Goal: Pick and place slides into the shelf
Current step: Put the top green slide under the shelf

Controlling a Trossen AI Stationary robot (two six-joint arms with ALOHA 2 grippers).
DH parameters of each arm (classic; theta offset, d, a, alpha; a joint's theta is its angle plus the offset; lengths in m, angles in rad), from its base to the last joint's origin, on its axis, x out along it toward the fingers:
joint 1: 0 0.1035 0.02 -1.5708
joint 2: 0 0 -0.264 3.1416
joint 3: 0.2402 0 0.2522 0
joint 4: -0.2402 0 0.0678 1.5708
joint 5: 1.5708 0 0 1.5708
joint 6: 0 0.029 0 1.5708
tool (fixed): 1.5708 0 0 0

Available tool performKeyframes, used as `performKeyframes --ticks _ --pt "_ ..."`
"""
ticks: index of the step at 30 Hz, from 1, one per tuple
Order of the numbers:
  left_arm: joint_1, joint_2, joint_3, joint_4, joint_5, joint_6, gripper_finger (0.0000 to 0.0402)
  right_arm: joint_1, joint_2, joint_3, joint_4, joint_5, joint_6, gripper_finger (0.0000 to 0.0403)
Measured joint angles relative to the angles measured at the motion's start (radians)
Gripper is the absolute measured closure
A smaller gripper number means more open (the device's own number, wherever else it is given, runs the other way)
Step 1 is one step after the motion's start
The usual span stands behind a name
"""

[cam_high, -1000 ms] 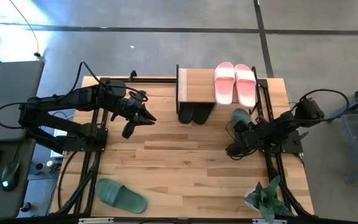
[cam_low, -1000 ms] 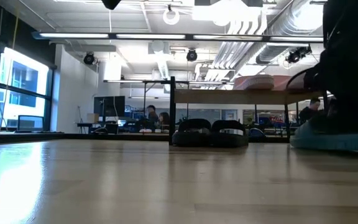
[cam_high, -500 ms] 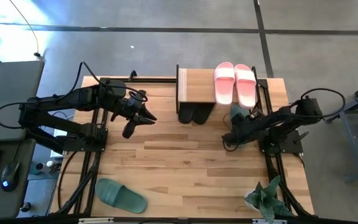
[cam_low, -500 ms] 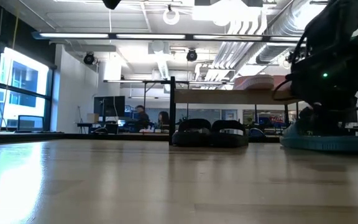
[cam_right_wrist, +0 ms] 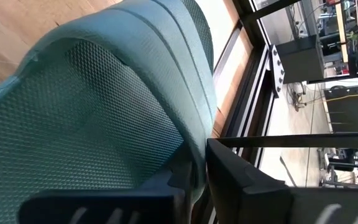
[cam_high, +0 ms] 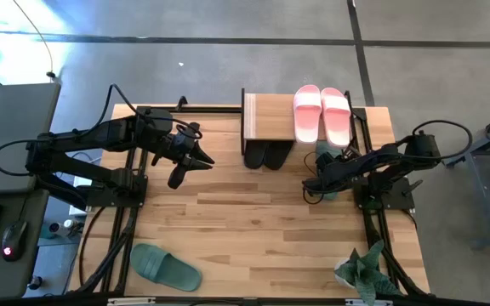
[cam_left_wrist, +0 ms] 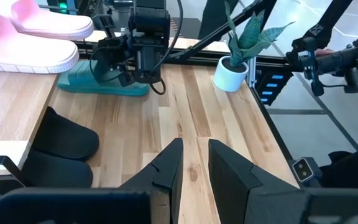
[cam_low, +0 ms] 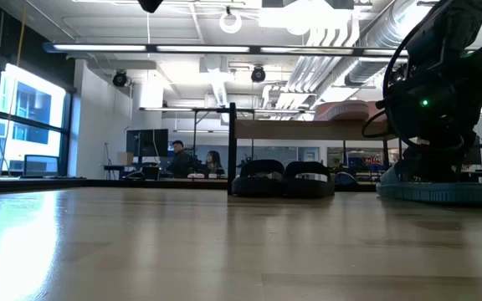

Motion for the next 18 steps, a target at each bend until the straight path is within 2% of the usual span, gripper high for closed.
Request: performKeyframes --ticks 18 --pt "0.0 0.0 0.0 -0.001 -0.001 0.016 0.0339 0.0 -0.001 0.0 -0.005 0.004 0.002 0.0297"
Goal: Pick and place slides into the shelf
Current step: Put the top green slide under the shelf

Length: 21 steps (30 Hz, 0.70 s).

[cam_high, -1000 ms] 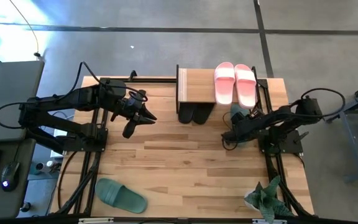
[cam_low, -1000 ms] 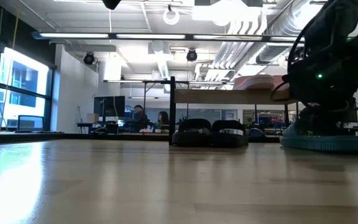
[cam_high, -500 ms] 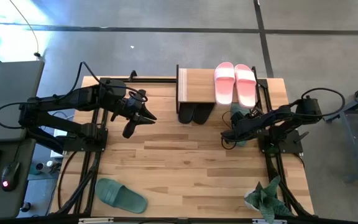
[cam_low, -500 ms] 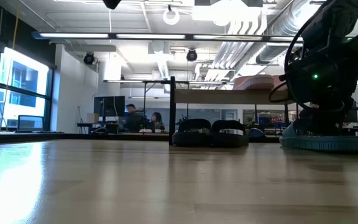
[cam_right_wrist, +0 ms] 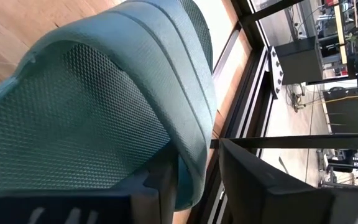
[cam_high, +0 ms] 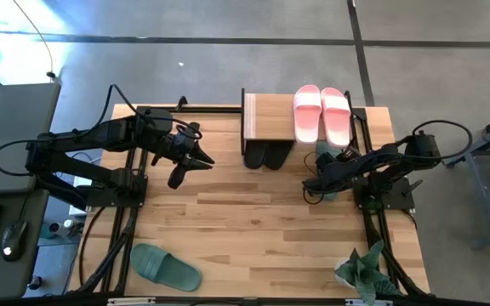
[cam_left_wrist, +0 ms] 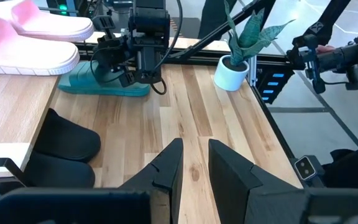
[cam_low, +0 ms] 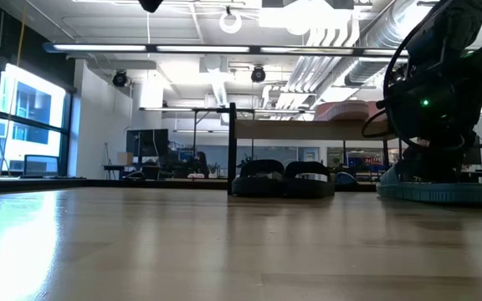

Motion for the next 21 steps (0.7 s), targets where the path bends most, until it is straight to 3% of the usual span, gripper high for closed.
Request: performKeyframes --ticks 15,21 --pt "0.0 0.0 0.0 -0.001 -0.002 0.0 0.0339 0.006 -0.024 0.058 -0.091 -0.042 0.0 0.0288" --pt "0.0 0.0 0.0 -0.001 -0.002 0.0 0.0339 0.036 -0.088 0.105 -0.145 -0.089 0.002 0.0288"
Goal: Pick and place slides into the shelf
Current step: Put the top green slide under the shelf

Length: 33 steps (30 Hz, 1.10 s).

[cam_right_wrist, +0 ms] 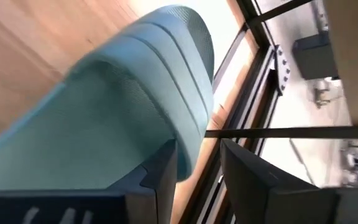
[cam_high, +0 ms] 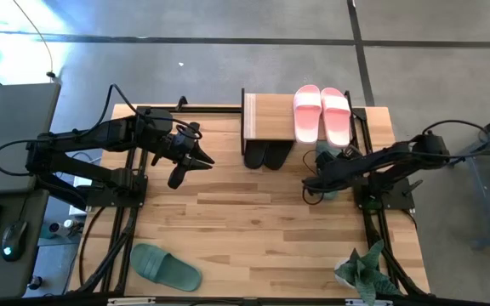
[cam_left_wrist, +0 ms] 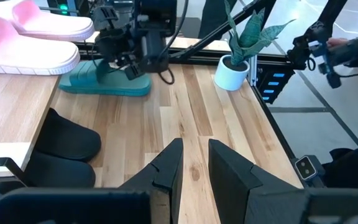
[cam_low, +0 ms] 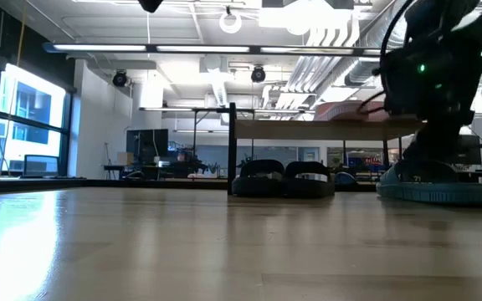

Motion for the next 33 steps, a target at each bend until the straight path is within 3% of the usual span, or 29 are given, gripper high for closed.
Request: performKeyframes --ticks 11,17,22,27,30,33 --pt "0.0 0.0 0.0 0.0 0.0 0.001 0.0339 0.108 -0.163 0.222 -0.299 -0.172 0.207 0.0288" --pt "0.0 0.0 0.0 0.0 0.001 0.002 0.0339 0.177 -0.255 0.442 -0.329 -0.391 0.239 0.0291" --pt "0.0 0.0 0.0 0.001 0.001 0.012 0.0339 0.249 -0.331 0.557 -0.285 -0.548 0.355 0.0326" --pt "0.0 0.0 0.0 0.001 0.004 0.012 0.0339 0.372 -0.393 0.566 -0.242 -0.545 0.501 0.0393" --pt "0.0 0.0 0.0 -0.007 0.011 0.012 0.0339 0.472 -0.389 0.533 -0.216 -0.469 0.628 0.0395" --pt "0.0 0.0 0.0 -0.023 0.011 0.012 0.0339 0.554 -0.367 0.388 -0.124 -0.483 0.744 0.0401"
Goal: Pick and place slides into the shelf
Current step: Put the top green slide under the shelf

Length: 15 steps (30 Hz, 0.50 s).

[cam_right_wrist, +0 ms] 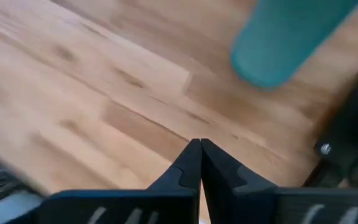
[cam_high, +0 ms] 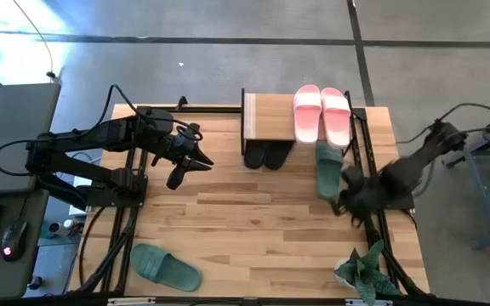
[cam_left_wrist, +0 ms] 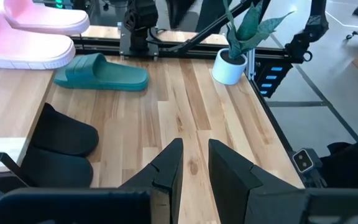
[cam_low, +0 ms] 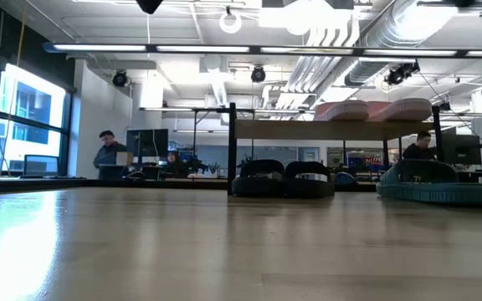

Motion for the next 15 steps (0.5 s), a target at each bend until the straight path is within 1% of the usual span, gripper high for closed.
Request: performKeyframes --ticks 1,2,5,6,9,12,15 --pt "0.0 0.0 0.0 -0.003 0.0 0.0 0.0339 0.022 0.016 -0.068 0.048 -0.003 0.043 0.0401" --pt "0.0 0.0 0.0 -0.004 0.0 0.003 0.0339 0.04 0.033 -0.133 0.114 0.016 0.083 0.0402" --pt "0.0 0.0 0.0 0.005 0.0 0.013 0.0339 0.065 0.055 -0.27 0.322 0.153 0.137 0.0402" --pt "0.0 0.0 0.0 0.008 0.0 0.013 0.0339 0.06 0.061 -0.308 0.363 0.164 0.151 0.0403" --pt "0.0 0.0 0.0 0.015 -0.001 0.015 0.0339 0.037 0.077 -0.401 0.431 0.136 0.173 0.0403" --pt "0.0 0.0 0.0 0.021 -0.001 0.015 0.0339 0.014 0.08 -0.474 0.536 0.113 0.158 0.0403" --pt "0.0 0.0 0.0 0.021 -0.001 0.015 0.0339 -0.005 0.08 -0.522 0.614 0.095 0.145 0.0403"
